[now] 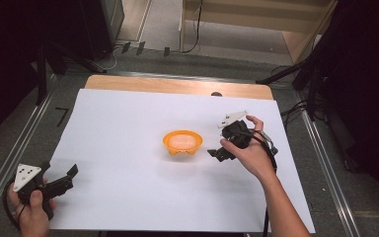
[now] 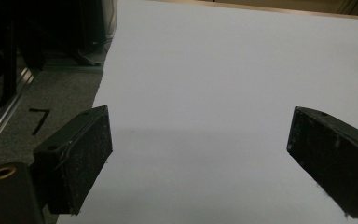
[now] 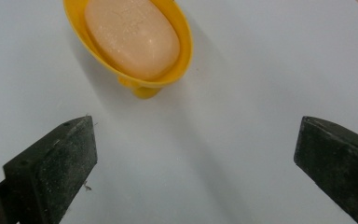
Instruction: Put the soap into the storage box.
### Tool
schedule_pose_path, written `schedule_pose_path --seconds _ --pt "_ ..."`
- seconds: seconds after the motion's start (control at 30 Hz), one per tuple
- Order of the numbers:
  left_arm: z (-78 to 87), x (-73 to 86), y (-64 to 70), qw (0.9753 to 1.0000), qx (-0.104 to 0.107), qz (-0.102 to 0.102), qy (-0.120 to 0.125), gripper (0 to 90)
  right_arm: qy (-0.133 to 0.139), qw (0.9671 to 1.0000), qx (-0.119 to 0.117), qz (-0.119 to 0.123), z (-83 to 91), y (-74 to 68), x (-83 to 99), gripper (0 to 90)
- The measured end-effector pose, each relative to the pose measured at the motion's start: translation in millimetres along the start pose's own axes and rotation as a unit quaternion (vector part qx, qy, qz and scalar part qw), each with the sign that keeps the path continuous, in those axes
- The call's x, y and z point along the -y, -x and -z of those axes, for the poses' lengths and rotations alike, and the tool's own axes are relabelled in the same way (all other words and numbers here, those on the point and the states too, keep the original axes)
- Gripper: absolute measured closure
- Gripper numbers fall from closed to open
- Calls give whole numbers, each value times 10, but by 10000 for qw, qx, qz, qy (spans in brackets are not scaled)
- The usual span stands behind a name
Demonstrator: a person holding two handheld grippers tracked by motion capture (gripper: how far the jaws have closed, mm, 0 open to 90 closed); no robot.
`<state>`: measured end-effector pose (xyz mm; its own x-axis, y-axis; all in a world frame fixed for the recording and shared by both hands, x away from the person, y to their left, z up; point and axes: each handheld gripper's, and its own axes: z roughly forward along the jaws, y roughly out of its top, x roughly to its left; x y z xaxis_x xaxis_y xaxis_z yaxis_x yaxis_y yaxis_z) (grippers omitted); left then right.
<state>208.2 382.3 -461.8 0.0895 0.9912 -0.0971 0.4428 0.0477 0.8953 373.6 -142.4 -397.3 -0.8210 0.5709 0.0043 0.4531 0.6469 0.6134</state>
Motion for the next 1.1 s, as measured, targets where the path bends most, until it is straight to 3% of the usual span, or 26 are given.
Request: schedule_pose_path --seconds 0.47,1.1 --pt "-2 -1 3 10000 -8 -12 -9 73 288 9989 164 -324 90 48 377 0" --pt "-3 0 6 10000 -32 -22 -6 74 721 9938 483 -699 203 65 924 0"
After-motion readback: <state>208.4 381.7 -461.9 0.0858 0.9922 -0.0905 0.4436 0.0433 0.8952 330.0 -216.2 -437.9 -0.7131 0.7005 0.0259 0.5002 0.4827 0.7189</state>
